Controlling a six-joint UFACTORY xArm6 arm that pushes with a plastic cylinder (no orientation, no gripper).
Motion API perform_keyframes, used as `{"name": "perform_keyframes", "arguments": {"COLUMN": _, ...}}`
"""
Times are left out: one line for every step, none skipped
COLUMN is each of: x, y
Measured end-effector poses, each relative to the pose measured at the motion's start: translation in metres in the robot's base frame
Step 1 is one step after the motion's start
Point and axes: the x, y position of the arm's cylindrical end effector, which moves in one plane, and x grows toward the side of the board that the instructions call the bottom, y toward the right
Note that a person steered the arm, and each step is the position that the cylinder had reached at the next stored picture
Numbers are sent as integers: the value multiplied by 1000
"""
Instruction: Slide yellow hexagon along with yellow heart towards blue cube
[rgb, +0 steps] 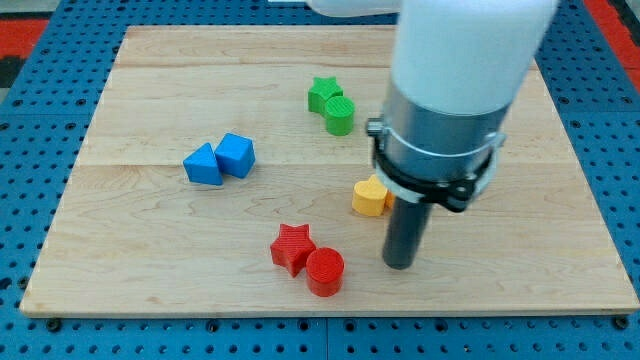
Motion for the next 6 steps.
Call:
{"name": "perform_keyframes", "arguments": {"x": -17, "y": 11}}
{"name": "perform_keyframes", "arguments": {"x": -45, "y": 41}}
{"name": "perform_keyframes", "arguments": {"x": -60, "y": 63}}
{"name": "perform_keyframes", "arguments": {"x": -68, "y": 65}}
{"name": "perform_keyframes", "arguments": {"x": -72, "y": 22}}
{"name": "perform_keyframes", "arguments": {"x": -72, "y": -35}}
